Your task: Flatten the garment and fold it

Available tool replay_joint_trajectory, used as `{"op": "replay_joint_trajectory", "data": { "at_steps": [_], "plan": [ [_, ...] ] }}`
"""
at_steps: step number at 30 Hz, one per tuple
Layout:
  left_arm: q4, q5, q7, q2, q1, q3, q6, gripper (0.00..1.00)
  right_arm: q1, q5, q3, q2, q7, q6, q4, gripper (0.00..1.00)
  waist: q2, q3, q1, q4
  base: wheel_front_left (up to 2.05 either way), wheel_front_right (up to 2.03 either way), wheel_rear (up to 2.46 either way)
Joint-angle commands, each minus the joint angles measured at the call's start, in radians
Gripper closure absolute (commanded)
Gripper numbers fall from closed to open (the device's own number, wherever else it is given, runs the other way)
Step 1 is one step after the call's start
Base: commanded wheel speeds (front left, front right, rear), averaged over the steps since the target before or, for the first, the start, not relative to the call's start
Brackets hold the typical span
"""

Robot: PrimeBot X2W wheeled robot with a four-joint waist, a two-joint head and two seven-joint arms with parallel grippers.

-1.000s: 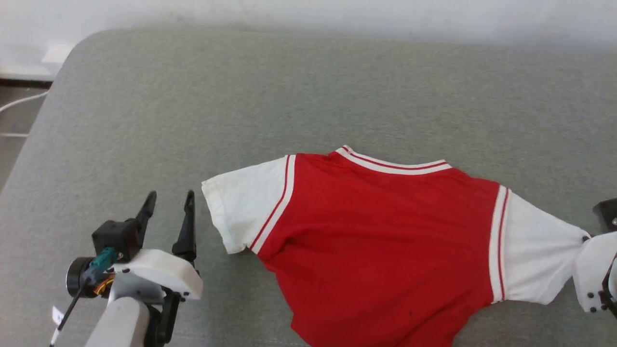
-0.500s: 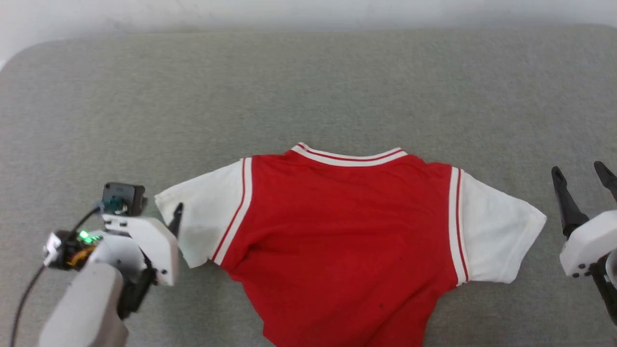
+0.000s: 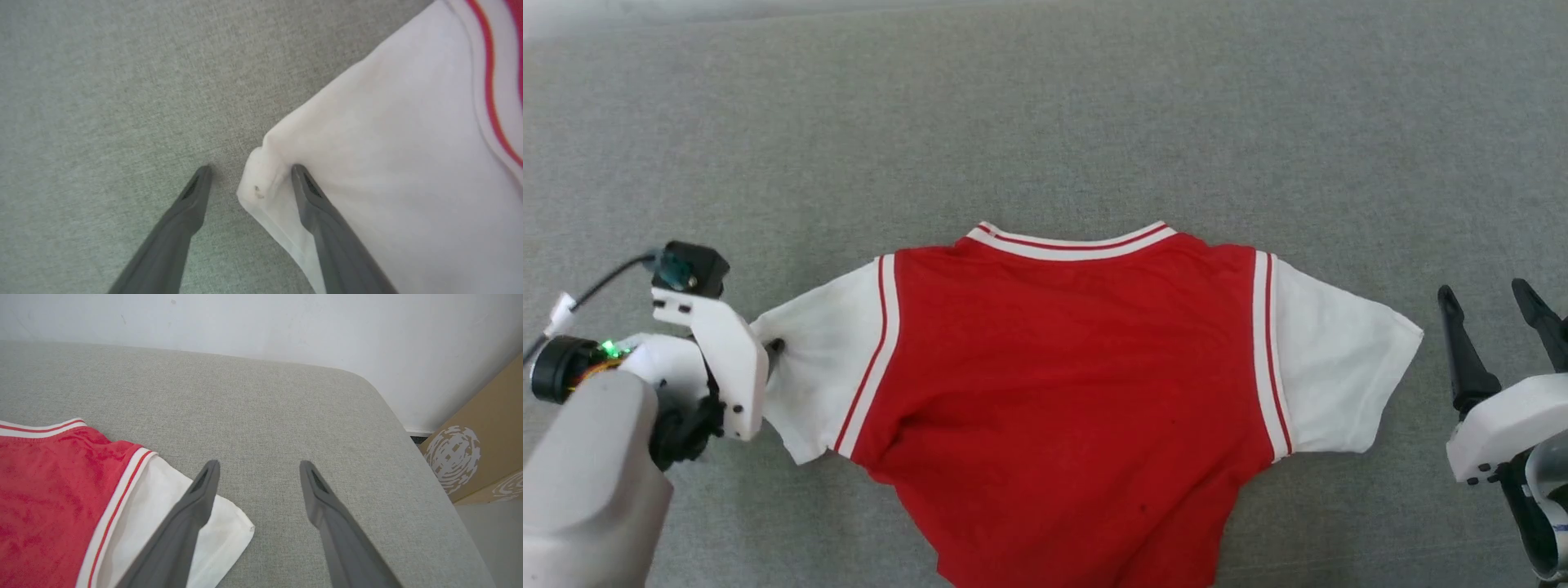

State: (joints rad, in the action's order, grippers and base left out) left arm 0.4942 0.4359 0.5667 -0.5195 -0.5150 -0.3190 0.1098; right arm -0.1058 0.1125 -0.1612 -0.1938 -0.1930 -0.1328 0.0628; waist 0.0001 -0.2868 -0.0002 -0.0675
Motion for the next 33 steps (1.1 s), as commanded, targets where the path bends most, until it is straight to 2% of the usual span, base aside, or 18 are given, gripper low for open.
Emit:
{"op": "replay_joint_trajectory", "data": {
  "at_steps": [1, 2, 3, 5, 8, 13, 18, 23, 27, 33],
  "plan": [
    [0.049, 0.013, 0.037, 0.015, 0.04, -0.026, 0.004, 0.18, 0.008, -0.007, -0.004, 0.005, 0.0, 0.002, 0.005, 0.0, -0.0001, -0.012, 0.0002, -0.009, 0.0, 0.0, 0.0],
    [0.053, 0.038, 0.062, 0.02, 0.043, -0.029, 0.009, 0.93, 0.008, -0.01, -0.007, 0.007, 0.001, 0.002, 0.004, 0.0, -0.0001, -0.015, 0.0002, -0.01, 0.0, 0.0, 0.0],
    [0.055, 0.056, 0.084, 0.02, 0.047, -0.032, 0.011, 1.0, 0.008, -0.012, -0.009, 0.008, 0.001, 0.002, 0.002, 0.0, -0.0001, -0.017, 0.0002, -0.01, 0.0, 0.0, 0.0],
    [0.044, 0.08, 0.095, 0.017, 0.051, -0.03, 0.014, 1.0, 0.009, -0.016, -0.011, 0.007, -0.002, 0.002, -0.002, 0.0, -0.0001, -0.02, 0.0002, -0.009, 0.0, 0.0, 0.0],
    [0.004, 0.08, 0.027, 0.011, 0.054, -0.004, -0.008, 1.0, 0.014, -0.014, -0.006, -0.006, -0.02, 0.002, -0.013, 0.0, -0.0001, -0.014, 0.0002, -0.001, 0.0, 0.0, 0.0],
    [-0.098, 0.064, -0.138, 0.018, 0.088, 0.052, -0.085, 1.0, 0.033, 0.014, 0.015, -0.06, -0.107, 0.002, -0.036, 0.0, -0.0001, 0.018, 0.0002, 0.032, 0.0, 0.0, 0.0],
    [-0.259, 0.053, -0.231, 0.029, 0.158, 0.086, -0.152, 1.0, 0.029, 0.064, 0.048, -0.133, -0.24, 0.002, -0.062, 0.0, -0.0001, 0.039, 0.0002, 0.077, 0.0, 0.0, 0.0],
    [-0.439, 0.042, -0.24, 0.042, 0.238, 0.079, -0.197, 1.0, -0.004, 0.078, 0.101, -0.231, -0.37, 0.002, -0.103, 0.0, -0.0001, 0.034, 0.0002, 0.12, 0.0, 0.0, 0.0],
    [-0.55, 0.029, -0.22, 0.047, 0.284, 0.065, -0.231, 1.0, -0.052, 0.101, 0.137, -0.269, -0.394, 0.002, -0.153, 0.0, -0.0001, 0.018, 0.0002, 0.147, 0.0, 0.0, 0.0],
    [-0.635, 0.017, -0.201, 0.053, 0.301, 0.039, -0.244, 1.0, -0.088, 0.105, 0.205, -0.299, -0.412, 0.002, -0.27, 0.0, -0.0001, -0.002, 0.0002, 0.178, 0.0, 0.0, 0.0]
  ]
}}
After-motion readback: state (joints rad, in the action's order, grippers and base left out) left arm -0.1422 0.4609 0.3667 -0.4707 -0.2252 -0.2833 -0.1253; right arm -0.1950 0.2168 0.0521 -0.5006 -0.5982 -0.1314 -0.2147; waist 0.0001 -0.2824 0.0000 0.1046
